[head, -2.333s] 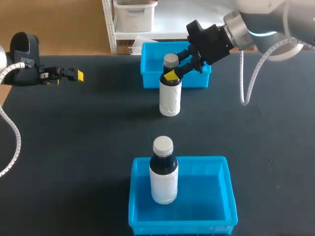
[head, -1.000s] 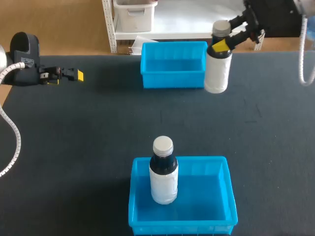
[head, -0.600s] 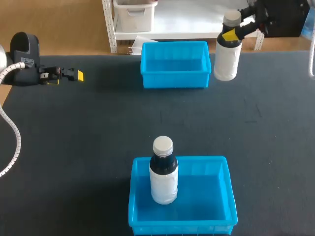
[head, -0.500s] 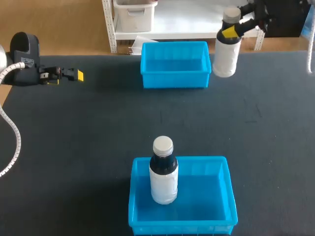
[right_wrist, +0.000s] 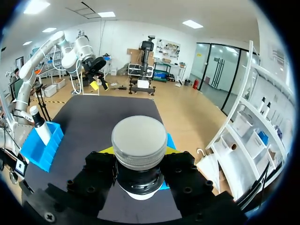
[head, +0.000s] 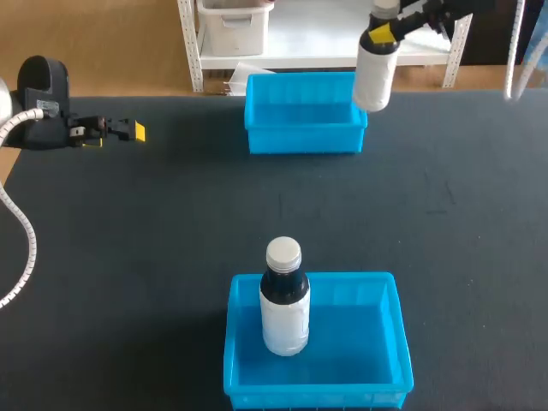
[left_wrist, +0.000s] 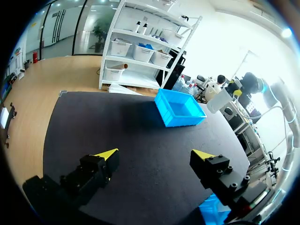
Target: Pick up the bottle, and place it in the far bin if it is heavy, or in the near bin if it is light.
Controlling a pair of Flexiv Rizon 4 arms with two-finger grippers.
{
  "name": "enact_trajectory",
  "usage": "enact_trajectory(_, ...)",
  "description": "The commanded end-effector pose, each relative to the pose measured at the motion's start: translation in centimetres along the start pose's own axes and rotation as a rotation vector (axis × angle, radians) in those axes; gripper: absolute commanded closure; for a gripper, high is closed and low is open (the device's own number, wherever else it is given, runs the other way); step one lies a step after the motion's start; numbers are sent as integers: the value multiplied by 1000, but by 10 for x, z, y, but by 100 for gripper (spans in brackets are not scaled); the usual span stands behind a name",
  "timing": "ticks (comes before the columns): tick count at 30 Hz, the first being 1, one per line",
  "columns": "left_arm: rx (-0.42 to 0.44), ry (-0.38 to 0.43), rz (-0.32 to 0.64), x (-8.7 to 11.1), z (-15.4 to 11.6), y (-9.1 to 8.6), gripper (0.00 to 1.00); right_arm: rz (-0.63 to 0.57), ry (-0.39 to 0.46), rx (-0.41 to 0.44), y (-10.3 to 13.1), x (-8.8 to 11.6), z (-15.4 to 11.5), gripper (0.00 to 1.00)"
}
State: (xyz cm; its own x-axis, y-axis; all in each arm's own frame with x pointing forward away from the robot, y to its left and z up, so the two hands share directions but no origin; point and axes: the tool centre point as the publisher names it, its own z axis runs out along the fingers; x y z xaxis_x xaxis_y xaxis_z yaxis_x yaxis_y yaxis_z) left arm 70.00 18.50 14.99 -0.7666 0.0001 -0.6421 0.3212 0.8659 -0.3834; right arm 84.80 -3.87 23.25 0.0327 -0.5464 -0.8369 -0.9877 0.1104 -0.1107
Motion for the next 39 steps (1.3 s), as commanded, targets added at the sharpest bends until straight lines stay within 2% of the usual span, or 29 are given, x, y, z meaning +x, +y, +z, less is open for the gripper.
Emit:
enact_trajectory(1, 0, 0, 0, 0, 0, 0, 0, 7, 3, -90, -30, -11, 16, 100)
enact_trajectory(9, 0, 0, 0, 0, 0, 0, 0, 33, -8, -67, -35, -29, 56, 100)
enact_trajectory(17, 0, 0, 0, 0, 0, 0, 0, 86, -24, -51, -37, -34, 101, 100)
enact_trajectory(23, 0, 0, 0, 0, 0, 0, 0, 102, -29, -33, -41, -37, 122, 100)
enact_trajectory(30, 0, 0, 0, 0, 0, 0, 0, 113, -34, -54, -44, -36, 141, 100)
enact_trajectory(39, 0, 0, 0, 0, 0, 0, 0, 125, -22, -80, -50, -23, 160, 100)
